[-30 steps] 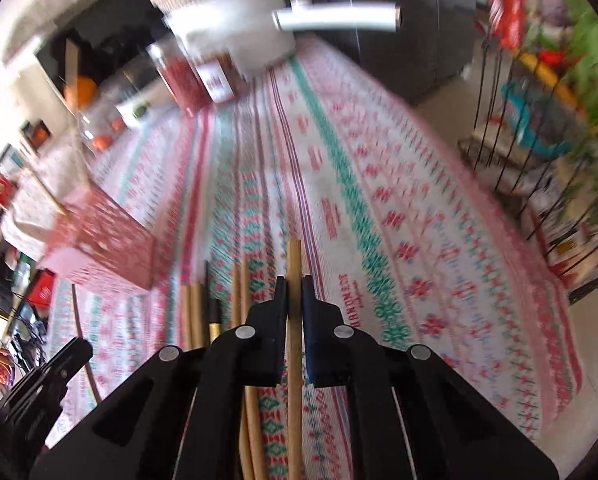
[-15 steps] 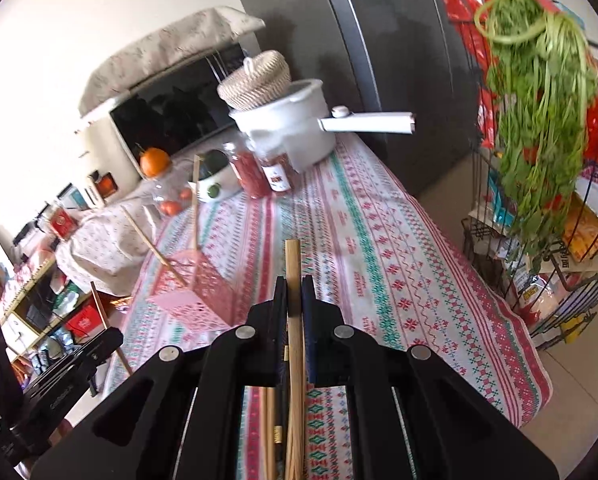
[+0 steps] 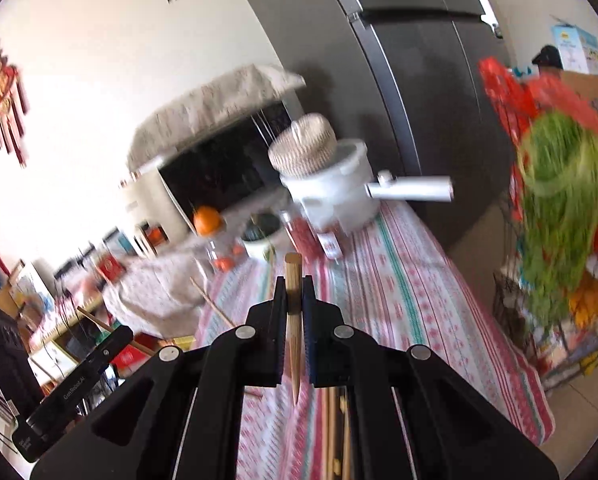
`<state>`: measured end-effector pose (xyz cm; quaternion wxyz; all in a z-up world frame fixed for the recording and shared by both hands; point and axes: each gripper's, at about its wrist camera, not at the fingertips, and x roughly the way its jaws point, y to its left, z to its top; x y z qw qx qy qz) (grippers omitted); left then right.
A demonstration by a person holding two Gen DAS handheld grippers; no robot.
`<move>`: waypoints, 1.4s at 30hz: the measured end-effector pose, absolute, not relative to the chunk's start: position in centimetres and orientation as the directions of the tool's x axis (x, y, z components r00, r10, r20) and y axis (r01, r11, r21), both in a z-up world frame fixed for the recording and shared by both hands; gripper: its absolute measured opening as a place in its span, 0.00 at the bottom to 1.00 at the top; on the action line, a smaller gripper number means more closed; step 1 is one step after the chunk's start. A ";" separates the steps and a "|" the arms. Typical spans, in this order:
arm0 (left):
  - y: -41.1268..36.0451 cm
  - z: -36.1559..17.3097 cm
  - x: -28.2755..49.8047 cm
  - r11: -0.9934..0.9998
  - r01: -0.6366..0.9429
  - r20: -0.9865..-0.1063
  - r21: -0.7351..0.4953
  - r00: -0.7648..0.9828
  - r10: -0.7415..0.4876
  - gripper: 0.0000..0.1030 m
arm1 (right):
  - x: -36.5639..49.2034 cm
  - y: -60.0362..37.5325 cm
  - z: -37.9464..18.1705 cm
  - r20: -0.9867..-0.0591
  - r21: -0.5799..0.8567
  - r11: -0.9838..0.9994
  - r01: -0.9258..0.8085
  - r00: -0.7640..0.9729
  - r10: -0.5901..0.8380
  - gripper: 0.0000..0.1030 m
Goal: Organize utensils
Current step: 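Lift both chopsticks and carry them above the pink basket, then open the left gripper into the basket while the right gripper releases its chopstick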
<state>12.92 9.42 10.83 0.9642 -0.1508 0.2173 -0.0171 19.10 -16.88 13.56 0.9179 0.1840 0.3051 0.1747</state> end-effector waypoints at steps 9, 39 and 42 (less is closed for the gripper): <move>10.6 15.6 16.3 0.963 -0.077 -0.341 -0.257 0.940 -0.016 0.05 | 23.1 -15.3 18.2 -0.392 0.497 0.832 -0.247 0.791 0.469 0.07; 13.4 10.8 18.6 0.949 -0.164 -0.411 -0.271 0.911 0.040 0.46 | 27.0 -6.2 10.1 -0.505 0.344 0.899 -0.271 0.754 0.421 0.61; 12.2 10.6 18.5 0.958 -0.173 -0.419 -0.230 0.906 0.063 0.48 | 26.2 -6.8 10.1 -0.507 0.305 0.917 -0.258 0.770 0.386 0.63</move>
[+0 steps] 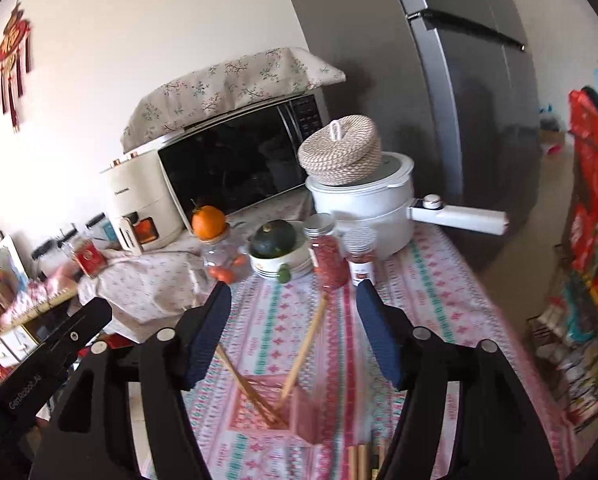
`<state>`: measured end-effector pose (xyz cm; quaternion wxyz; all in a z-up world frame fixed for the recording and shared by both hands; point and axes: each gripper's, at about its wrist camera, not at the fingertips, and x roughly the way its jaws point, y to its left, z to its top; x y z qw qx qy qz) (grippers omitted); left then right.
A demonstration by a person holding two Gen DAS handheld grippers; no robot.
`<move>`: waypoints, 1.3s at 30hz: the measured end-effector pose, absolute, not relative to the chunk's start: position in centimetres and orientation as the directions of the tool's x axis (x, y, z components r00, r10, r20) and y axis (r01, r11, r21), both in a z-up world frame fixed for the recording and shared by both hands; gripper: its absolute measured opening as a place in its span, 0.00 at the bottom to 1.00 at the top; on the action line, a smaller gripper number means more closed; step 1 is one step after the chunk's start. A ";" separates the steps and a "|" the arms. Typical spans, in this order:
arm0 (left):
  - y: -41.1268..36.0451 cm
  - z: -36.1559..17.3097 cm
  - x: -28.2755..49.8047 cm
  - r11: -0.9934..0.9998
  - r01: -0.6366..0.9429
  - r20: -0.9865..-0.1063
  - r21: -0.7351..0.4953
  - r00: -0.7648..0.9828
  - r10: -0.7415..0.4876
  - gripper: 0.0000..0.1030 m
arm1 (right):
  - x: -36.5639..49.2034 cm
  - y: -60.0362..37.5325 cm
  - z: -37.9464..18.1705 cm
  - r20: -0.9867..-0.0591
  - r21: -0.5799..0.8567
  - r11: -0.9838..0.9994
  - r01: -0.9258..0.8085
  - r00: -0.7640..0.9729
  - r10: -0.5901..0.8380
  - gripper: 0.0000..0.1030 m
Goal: Organize utensils
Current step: 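Open the left gripper into the basket while the right gripper releases its chopstick, then move both grippers back down to the remaining chopsticks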
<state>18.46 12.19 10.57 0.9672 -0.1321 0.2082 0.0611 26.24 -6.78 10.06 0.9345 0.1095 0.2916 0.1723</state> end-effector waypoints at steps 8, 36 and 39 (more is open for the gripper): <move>10.5 9.5 17.3 0.964 -0.169 -0.432 -0.206 0.899 0.065 0.61 | 24.6 -8.9 9.5 -0.534 0.217 0.957 -0.193 0.797 0.282 0.73; 6.2 3.3 14.6 0.974 -0.162 -0.551 -0.159 0.833 0.049 0.93 | 20.6 -13.7 3.0 -0.667 0.080 0.996 -0.032 0.741 0.077 0.93; 6.2 2.7 14.5 0.973 -0.165 -0.570 -0.163 0.821 0.044 0.93 | 20.4 -14.0 2.3 -0.684 0.072 0.997 -0.023 0.726 0.066 0.93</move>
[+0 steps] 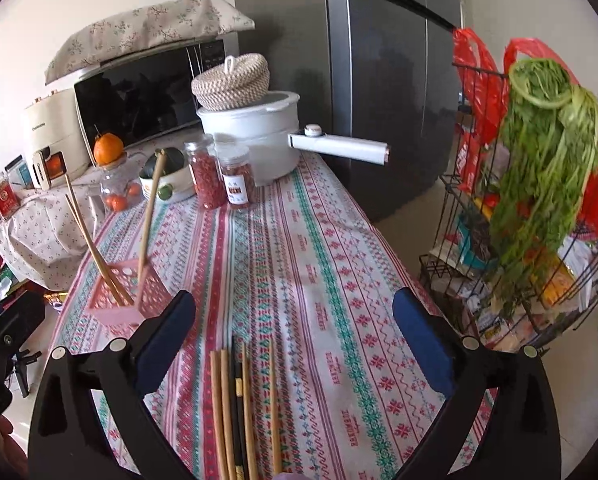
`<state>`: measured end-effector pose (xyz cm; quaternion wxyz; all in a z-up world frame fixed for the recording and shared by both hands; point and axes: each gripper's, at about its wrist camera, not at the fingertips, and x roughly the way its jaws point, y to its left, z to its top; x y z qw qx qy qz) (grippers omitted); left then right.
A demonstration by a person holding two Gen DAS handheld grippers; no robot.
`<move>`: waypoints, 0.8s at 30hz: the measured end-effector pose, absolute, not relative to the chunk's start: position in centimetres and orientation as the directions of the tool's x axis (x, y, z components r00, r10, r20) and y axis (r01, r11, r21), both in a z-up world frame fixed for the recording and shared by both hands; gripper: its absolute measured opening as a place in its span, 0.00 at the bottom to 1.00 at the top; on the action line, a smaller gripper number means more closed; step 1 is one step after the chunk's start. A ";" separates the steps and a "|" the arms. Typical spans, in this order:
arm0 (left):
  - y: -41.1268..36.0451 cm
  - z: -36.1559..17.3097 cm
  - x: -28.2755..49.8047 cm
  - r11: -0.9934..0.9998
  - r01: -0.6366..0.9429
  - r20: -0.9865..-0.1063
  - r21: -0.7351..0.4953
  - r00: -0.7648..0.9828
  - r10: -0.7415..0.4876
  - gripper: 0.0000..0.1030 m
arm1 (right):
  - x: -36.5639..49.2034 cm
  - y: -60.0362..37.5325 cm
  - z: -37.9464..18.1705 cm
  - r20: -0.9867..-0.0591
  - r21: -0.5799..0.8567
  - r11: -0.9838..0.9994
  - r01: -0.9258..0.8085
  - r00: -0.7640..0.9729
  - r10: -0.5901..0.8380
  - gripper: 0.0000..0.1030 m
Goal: Organize utensils
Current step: 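Move both grippers back down to the remaining chopsticks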
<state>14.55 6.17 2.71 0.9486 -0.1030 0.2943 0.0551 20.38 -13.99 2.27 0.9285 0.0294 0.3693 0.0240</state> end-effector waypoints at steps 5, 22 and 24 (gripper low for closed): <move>6.3 1.6 14.6 0.969 -0.176 -0.606 -0.171 0.795 0.038 0.93 | 20.2 -14.7 0.9 -0.721 0.059 0.998 -0.001 0.692 0.043 0.93; 6.2 -2.2 15.4 0.965 -0.189 -0.735 -0.181 0.678 -0.005 0.93 | 19.6 -18.0 -3.1 -0.828 0.051 0.996 0.079 0.561 -0.002 0.93; 6.2 -2.9 15.7 0.964 -0.188 -0.761 -0.187 0.649 -0.021 0.93 | 19.5 -19.0 -3.8 -0.843 0.059 0.993 0.105 0.537 -0.007 0.93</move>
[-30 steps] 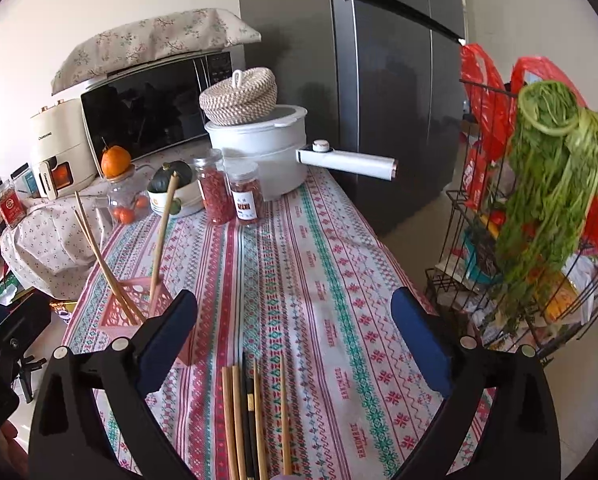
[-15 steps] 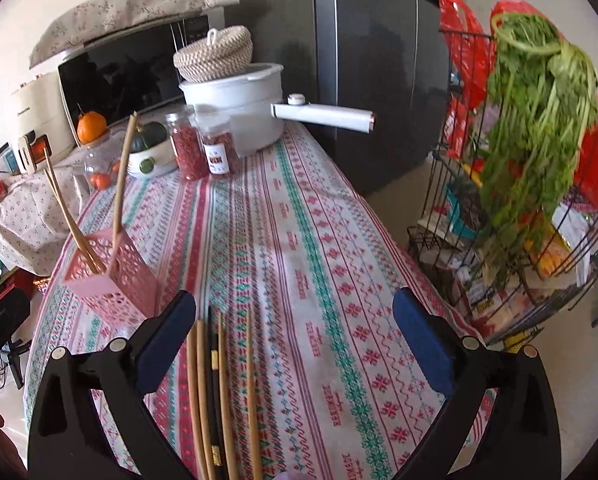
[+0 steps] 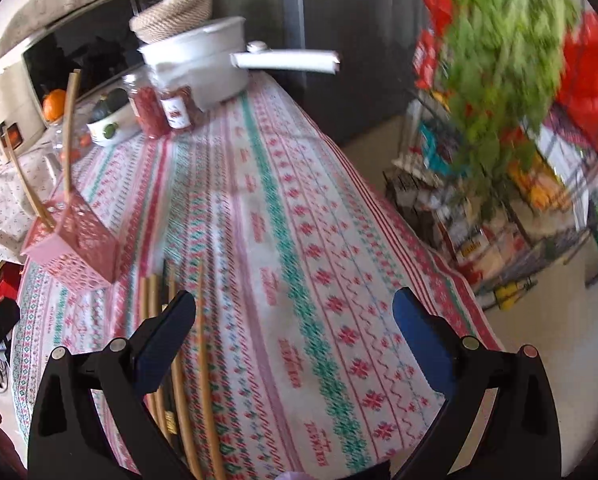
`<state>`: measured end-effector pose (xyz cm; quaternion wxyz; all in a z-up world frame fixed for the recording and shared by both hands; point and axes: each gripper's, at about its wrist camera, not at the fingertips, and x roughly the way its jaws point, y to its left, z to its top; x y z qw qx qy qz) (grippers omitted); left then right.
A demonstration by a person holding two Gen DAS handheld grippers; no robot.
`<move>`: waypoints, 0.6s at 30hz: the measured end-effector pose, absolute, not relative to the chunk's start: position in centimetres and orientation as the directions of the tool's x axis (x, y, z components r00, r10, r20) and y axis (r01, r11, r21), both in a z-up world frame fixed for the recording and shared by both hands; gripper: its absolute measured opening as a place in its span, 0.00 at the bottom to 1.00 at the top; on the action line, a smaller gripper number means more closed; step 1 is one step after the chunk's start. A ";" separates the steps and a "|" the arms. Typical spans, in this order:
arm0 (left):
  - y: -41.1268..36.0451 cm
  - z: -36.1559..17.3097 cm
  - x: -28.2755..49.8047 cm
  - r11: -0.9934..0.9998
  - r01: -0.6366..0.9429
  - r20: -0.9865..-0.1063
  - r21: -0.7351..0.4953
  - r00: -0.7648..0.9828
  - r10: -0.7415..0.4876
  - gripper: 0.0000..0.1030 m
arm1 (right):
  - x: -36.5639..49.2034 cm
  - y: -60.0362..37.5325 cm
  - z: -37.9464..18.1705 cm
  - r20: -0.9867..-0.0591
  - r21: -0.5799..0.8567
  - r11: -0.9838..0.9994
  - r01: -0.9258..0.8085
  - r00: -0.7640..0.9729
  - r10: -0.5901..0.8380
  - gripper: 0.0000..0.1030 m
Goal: Organize utensils
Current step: 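Move both grippers back down to the remaining chopsticks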
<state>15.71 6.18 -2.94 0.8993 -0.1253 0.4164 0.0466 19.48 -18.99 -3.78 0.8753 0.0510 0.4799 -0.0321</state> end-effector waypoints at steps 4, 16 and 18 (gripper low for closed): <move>5.8 -4.8 16.5 0.965 -0.192 -0.812 -0.178 0.583 -0.034 0.93 | 19.1 -20.7 -4.8 -0.863 0.062 0.988 0.139 0.505 -0.016 0.93; 4.6 -9.9 21.2 0.898 -0.350 -0.920 -0.268 0.371 -0.130 0.93 | 19.5 -23.0 -6.5 -0.901 0.140 0.979 0.148 0.430 0.063 0.93; 4.4 -10.3 21.7 0.891 -0.378 -0.926 -0.250 0.363 -0.106 0.93 | 19.6 -23.3 -6.7 -0.902 0.148 0.978 0.145 0.425 0.074 0.93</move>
